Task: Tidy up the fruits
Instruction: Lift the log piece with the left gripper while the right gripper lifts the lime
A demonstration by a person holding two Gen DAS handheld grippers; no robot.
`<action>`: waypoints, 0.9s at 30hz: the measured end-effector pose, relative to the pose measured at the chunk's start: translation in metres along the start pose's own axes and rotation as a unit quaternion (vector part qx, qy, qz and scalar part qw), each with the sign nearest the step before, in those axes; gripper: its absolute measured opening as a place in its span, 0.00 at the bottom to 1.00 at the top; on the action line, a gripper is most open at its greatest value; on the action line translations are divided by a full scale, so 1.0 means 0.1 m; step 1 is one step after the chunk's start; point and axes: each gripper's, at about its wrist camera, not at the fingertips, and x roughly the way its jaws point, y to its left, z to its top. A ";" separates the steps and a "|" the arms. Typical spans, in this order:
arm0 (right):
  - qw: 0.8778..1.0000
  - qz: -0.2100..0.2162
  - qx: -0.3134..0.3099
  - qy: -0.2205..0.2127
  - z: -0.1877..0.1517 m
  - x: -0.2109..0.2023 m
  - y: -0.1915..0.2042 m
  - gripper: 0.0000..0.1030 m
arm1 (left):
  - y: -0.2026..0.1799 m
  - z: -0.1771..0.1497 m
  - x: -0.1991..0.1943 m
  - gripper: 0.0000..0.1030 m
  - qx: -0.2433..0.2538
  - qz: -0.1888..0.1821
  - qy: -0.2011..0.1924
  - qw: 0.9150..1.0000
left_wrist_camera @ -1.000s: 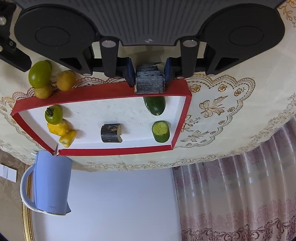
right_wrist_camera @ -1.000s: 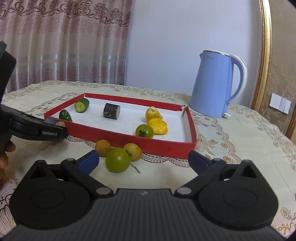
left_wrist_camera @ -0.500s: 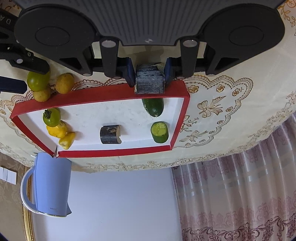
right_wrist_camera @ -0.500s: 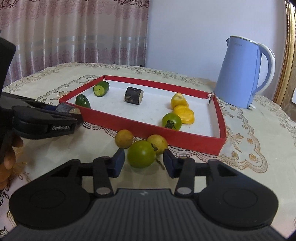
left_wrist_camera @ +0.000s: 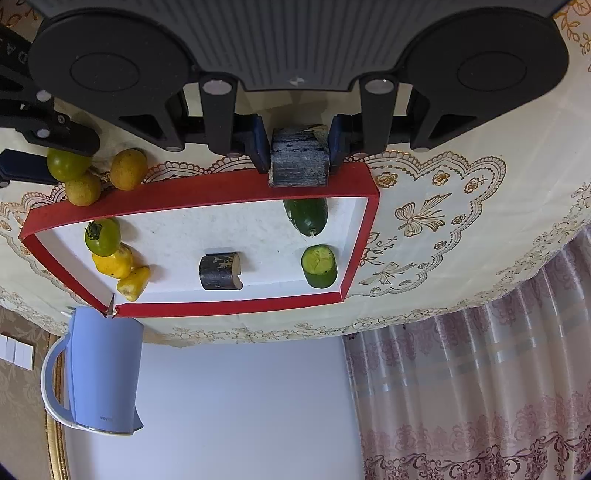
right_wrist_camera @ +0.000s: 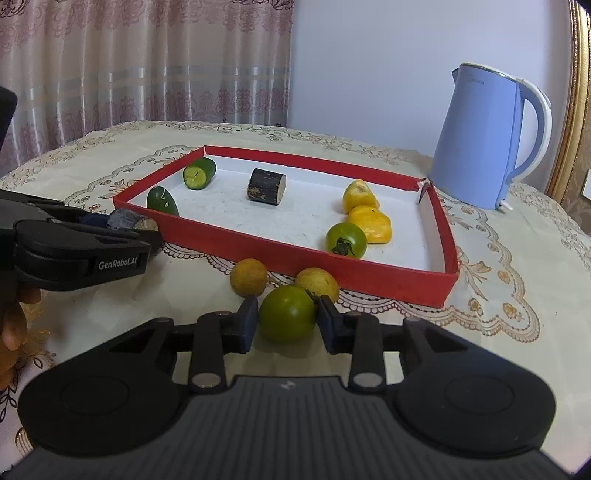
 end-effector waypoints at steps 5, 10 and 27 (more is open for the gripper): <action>1.000 0.013 -0.010 0.004 -0.04 -0.08 0.02 0.32 | 0.01 0.00 0.01 0.31 -0.004 -0.003 0.003 1.000; 1.000 0.018 0.004 0.005 -0.05 -0.09 -0.03 0.32 | 0.01 0.00 0.02 0.31 -0.002 -0.001 0.003 1.000; 1.000 0.015 -0.007 0.012 -0.06 -0.03 0.00 0.34 | 0.00 -0.01 0.06 0.31 0.001 0.002 0.013 1.000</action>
